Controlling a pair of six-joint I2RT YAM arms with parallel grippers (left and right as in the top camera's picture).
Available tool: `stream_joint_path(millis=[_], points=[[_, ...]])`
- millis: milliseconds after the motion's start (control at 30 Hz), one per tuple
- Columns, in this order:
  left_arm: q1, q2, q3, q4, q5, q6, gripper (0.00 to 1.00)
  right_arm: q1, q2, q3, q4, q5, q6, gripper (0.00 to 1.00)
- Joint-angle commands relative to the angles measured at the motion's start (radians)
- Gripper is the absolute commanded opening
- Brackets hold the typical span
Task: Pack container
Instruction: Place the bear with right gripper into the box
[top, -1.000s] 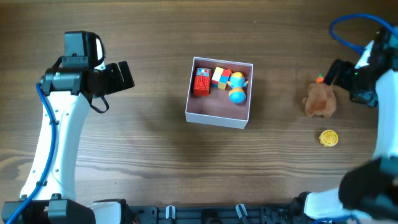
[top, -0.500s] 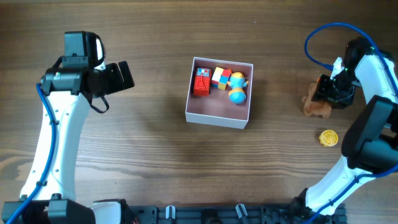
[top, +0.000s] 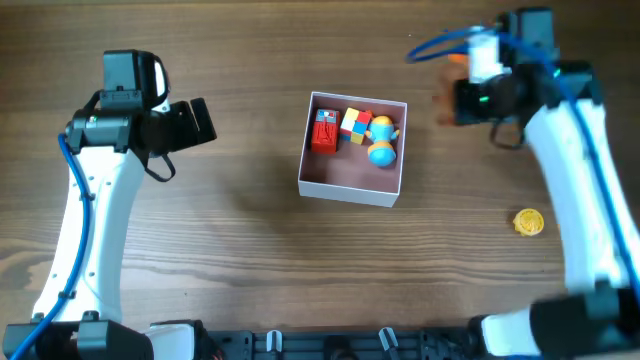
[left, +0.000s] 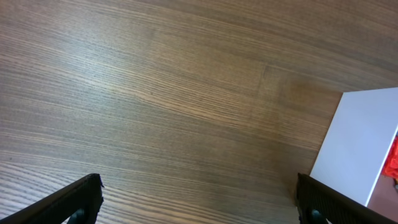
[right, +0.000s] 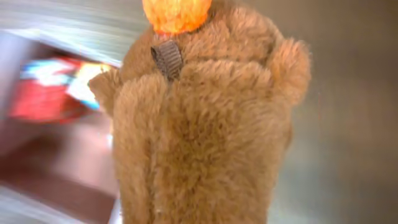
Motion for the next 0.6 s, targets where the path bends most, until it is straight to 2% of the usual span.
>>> stream_joint_path(millis=[0, 67, 167, 367, 500, 533, 567], points=[[0.002, -0.005, -0.002, -0.001, 0.009, -0.014, 1.00, 0.215, -0.039, 0.010, 0.006, -0.014, -0.256, 0.04], [0.002, -0.005, -0.002, -0.001, 0.009, -0.014, 1.00, 0.301, -0.009, -0.014, 0.019, -0.015, -0.355, 0.04], [0.002, -0.005, -0.002, 0.000, 0.009, -0.014, 1.00, 0.349, 0.069, -0.050, 0.023, -0.092, -0.430, 0.08], [0.002, -0.005, -0.002, -0.001, 0.009, -0.014, 1.00, 0.360, 0.309, -0.062, 0.031, -0.116, -0.433, 0.13], [0.002, -0.005, -0.002, 0.000, 0.009, -0.014, 1.00, 0.365, 0.359, -0.063, 0.011, -0.168, -0.423, 0.20], [0.002, -0.005, -0.002, 0.000, 0.009, -0.014, 1.00, 0.371, 0.359, -0.063, 0.003, -0.168, -0.422, 0.24], [0.002, -0.005, -0.002, 0.000, 0.009, -0.014, 1.00, 0.376, 0.359, -0.063, -0.008, -0.168, -0.422, 0.38]])
